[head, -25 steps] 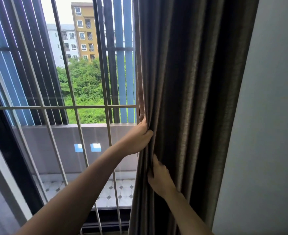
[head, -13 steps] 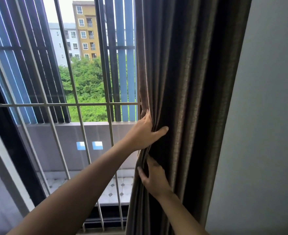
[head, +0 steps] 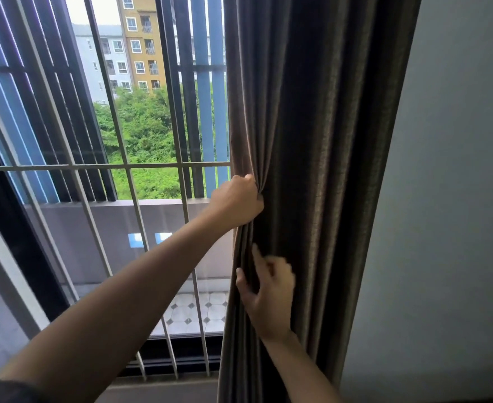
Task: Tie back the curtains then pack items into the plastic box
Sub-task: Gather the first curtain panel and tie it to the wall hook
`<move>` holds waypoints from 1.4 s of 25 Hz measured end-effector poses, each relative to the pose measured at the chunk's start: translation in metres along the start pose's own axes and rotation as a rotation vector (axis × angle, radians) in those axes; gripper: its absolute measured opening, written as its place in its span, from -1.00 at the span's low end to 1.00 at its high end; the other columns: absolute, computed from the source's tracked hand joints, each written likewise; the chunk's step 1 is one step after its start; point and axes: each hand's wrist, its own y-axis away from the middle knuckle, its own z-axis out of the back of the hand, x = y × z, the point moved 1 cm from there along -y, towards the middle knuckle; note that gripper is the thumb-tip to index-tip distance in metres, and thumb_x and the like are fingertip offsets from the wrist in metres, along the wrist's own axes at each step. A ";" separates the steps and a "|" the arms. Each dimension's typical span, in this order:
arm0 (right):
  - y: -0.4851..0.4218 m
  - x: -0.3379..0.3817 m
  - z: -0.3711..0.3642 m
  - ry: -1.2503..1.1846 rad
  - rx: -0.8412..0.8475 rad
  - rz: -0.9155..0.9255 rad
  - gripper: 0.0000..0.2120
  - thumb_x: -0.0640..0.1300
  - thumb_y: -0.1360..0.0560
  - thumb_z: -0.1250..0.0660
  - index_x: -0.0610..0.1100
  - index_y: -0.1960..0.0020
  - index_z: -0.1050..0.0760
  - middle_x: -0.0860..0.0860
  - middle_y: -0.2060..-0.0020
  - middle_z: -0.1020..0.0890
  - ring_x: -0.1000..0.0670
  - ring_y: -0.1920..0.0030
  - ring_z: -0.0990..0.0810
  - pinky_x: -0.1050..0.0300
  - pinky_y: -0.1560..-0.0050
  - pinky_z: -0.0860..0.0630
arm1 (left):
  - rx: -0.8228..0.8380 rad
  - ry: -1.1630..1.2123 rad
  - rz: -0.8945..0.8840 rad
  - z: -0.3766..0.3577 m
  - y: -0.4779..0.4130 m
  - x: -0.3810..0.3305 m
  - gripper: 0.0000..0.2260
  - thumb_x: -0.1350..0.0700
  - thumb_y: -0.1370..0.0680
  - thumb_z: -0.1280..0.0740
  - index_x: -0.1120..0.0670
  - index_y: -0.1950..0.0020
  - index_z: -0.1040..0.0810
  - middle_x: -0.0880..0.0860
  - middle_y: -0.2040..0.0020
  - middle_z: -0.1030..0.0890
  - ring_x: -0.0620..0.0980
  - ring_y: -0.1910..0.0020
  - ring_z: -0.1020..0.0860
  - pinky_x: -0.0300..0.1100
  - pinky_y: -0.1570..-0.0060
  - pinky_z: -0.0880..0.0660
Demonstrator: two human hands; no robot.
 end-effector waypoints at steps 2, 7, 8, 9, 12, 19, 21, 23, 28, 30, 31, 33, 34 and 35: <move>-0.028 0.002 0.017 -0.055 -0.243 -0.090 -0.54 0.01 -0.39 -0.39 -0.11 -0.24 -0.41 -0.14 -0.07 -0.45 -0.09 -0.09 -0.43 -0.02 -0.09 -0.43 | 0.073 -0.006 -0.010 0.007 -0.003 0.014 -0.77 0.12 -0.56 -0.16 0.25 -0.12 -0.39 0.21 0.04 -0.47 0.22 0.10 -0.47 -0.07 0.17 -0.42; -0.101 -0.013 0.046 -0.290 -0.141 -0.355 -0.42 -0.14 -0.48 -0.37 -0.09 -0.42 -0.19 -0.09 -0.33 -0.38 -0.04 -0.31 -0.40 -0.02 -0.35 -0.38 | 0.221 0.123 -0.033 0.007 -0.008 0.028 -0.84 0.14 -0.55 -0.14 0.19 -0.07 -0.36 0.14 0.06 -0.44 0.13 0.05 -0.45 -0.11 0.12 -0.37; -0.106 -0.018 0.043 -0.256 -0.038 -0.367 -0.45 -0.17 -0.50 -0.34 -0.12 -0.42 -0.22 -0.09 -0.30 -0.44 -0.03 -0.29 -0.44 0.05 -0.34 -0.37 | 0.230 0.150 -0.034 0.004 -0.009 0.029 -0.80 0.14 -0.54 -0.14 0.20 -0.11 -0.36 0.15 -0.01 -0.45 0.14 -0.04 -0.45 -0.10 0.05 -0.37; -0.104 -0.022 0.038 -0.167 0.056 -0.331 -0.51 -0.22 -0.50 -0.32 -0.16 -0.39 -0.29 -0.11 -0.24 -0.49 -0.07 -0.24 -0.49 0.10 -0.29 -0.40 | 0.235 0.186 -0.032 0.001 -0.011 0.029 -0.73 0.13 -0.53 -0.14 0.21 -0.19 -0.34 0.17 -0.12 -0.43 0.15 -0.15 -0.42 -0.08 -0.05 -0.38; -0.076 -0.026 0.018 -0.018 0.366 -0.216 -0.53 -0.32 -0.46 -0.27 -0.23 -0.37 -0.33 -0.19 -0.23 -0.48 -0.21 -0.18 -0.51 0.00 -0.21 -0.46 | 0.257 0.325 -0.031 -0.009 -0.010 0.025 -0.39 0.11 -0.46 -0.12 0.16 -0.50 -0.04 0.19 -0.49 -0.13 0.20 -0.46 -0.18 0.06 -0.39 -0.24; -0.028 -0.025 0.001 -0.131 0.800 -0.240 -0.42 -0.29 -0.51 -0.16 -0.22 -0.49 -0.08 -0.10 -0.50 -0.12 -0.15 -0.44 -0.24 0.13 -0.38 -0.18 | 0.299 0.490 -0.034 -0.014 -0.011 0.012 -0.26 0.04 -0.36 -0.05 0.03 -0.55 0.06 0.12 -0.54 -0.11 0.10 -0.51 -0.11 0.08 -0.46 -0.14; -0.025 -0.026 0.000 -0.138 0.799 -0.215 -0.45 -0.29 -0.50 -0.15 -0.23 -0.47 -0.14 -0.08 -0.48 -0.14 -0.15 -0.42 -0.27 0.14 -0.37 -0.21 | 0.298 0.511 -0.035 -0.014 -0.011 0.011 -0.27 0.05 -0.36 -0.05 0.04 -0.54 0.03 0.12 -0.53 -0.14 0.12 -0.48 -0.17 0.08 -0.45 -0.17; -0.026 -0.025 -0.001 -0.146 0.803 -0.196 -0.47 -0.27 -0.49 -0.17 -0.22 -0.45 -0.18 -0.07 -0.47 -0.15 -0.15 -0.39 -0.31 0.12 -0.37 -0.24 | 0.297 0.534 -0.028 -0.011 -0.009 0.010 -0.27 0.04 -0.36 -0.05 0.05 -0.54 0.02 0.14 -0.52 -0.15 0.14 -0.46 -0.20 0.09 -0.44 -0.19; -0.023 -0.018 -0.009 -0.157 0.859 -0.197 -0.39 -0.19 -0.42 -0.28 -0.22 -0.43 -0.20 -0.07 -0.46 -0.09 -0.14 -0.37 -0.33 0.12 -0.40 -0.26 | 0.320 0.559 -0.078 -0.014 -0.001 -0.003 -0.30 -0.15 -0.37 -0.24 0.08 -0.45 -0.18 0.14 -0.42 -0.28 0.17 -0.37 -0.32 0.09 -0.34 -0.33; -0.022 -0.014 -0.010 -0.162 0.922 -0.188 -0.33 -0.19 -0.37 -0.29 -0.21 -0.44 -0.18 -0.06 -0.47 -0.07 -0.13 -0.39 -0.30 0.13 -0.40 -0.26 | 0.233 0.513 -0.055 -0.016 -0.002 -0.005 -0.26 -0.20 -0.37 -0.29 0.06 -0.46 -0.18 0.09 -0.38 -0.33 0.14 -0.34 -0.37 0.09 -0.31 -0.37; -0.023 -0.013 -0.007 -0.159 0.935 -0.169 -0.33 -0.20 -0.34 -0.27 -0.19 -0.43 -0.20 -0.06 -0.47 -0.08 -0.14 -0.40 -0.29 0.12 -0.40 -0.28 | 0.194 0.490 -0.030 -0.019 -0.004 -0.003 -0.27 -0.13 -0.40 -0.29 0.07 -0.48 -0.12 0.12 -0.40 -0.31 0.17 -0.35 -0.36 0.11 -0.31 -0.37; -0.033 -0.011 0.003 -0.106 0.721 -0.069 -0.41 -0.23 -0.30 -0.23 -0.17 -0.35 -0.37 -0.12 -0.43 -0.23 -0.17 -0.37 -0.32 0.06 -0.37 -0.31 | 0.156 0.474 0.004 -0.022 -0.008 -0.001 -0.31 0.08 -0.45 -0.22 0.09 -0.52 0.00 0.17 -0.45 -0.25 0.22 -0.39 -0.30 0.15 -0.34 -0.33; -0.042 -0.011 0.010 -0.072 0.470 -0.033 -0.48 -0.24 -0.29 -0.24 -0.15 -0.26 -0.46 -0.16 -0.38 -0.32 -0.16 -0.35 -0.34 0.03 -0.37 -0.31 | 0.157 0.478 0.008 -0.022 -0.008 0.002 -0.31 0.14 -0.45 -0.19 0.09 -0.53 0.03 0.17 -0.47 -0.23 0.22 -0.41 -0.27 0.13 -0.36 -0.30; -0.054 -0.011 0.021 -0.056 0.187 -0.040 -0.55 -0.25 -0.31 -0.26 -0.14 -0.20 -0.49 -0.18 -0.34 -0.38 -0.15 -0.33 -0.35 0.00 -0.36 -0.29 | 0.165 0.491 0.011 -0.021 -0.007 0.004 -0.33 0.19 -0.46 -0.17 0.09 -0.53 0.03 0.17 -0.47 -0.23 0.21 -0.41 -0.28 0.08 -0.38 -0.29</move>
